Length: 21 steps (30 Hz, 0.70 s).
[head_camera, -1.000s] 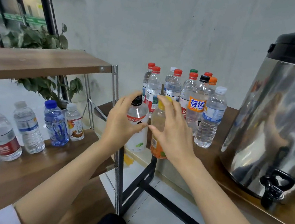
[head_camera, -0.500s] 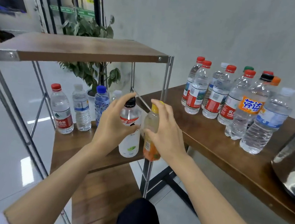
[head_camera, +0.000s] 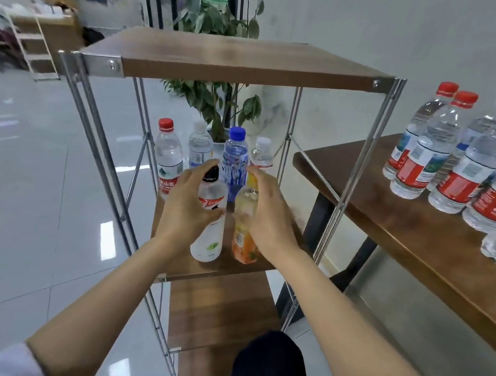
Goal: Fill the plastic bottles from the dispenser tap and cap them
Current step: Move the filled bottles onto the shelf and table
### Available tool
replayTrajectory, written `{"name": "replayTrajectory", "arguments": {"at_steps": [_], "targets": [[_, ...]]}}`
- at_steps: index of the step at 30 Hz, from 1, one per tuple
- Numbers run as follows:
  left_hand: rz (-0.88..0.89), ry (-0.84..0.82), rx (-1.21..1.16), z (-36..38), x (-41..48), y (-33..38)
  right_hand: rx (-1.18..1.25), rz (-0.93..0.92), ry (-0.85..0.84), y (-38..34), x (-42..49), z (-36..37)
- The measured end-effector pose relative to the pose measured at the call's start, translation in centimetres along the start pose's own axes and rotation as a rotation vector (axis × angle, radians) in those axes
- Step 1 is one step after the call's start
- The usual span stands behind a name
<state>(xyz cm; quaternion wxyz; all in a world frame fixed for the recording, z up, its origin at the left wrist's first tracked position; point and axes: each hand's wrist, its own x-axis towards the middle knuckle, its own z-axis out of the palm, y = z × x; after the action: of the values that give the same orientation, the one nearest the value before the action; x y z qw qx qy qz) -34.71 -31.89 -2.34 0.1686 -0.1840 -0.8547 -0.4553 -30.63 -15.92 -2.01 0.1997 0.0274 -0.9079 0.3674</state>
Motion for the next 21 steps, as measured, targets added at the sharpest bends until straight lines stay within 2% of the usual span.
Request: {"name": "replayTrajectory", "arguments": {"at_steps": [11,21], "targets": [[-0.029,0.104,0.053,-0.9,2.2,-4.3,0.111,-0.085,-0.09,1.0,4.4,6.1],[-0.089,0.181,0.053,-0.4,5.1,-6.4,0.17,-0.135,-0.093,1.2,7.6,8.6]]}}
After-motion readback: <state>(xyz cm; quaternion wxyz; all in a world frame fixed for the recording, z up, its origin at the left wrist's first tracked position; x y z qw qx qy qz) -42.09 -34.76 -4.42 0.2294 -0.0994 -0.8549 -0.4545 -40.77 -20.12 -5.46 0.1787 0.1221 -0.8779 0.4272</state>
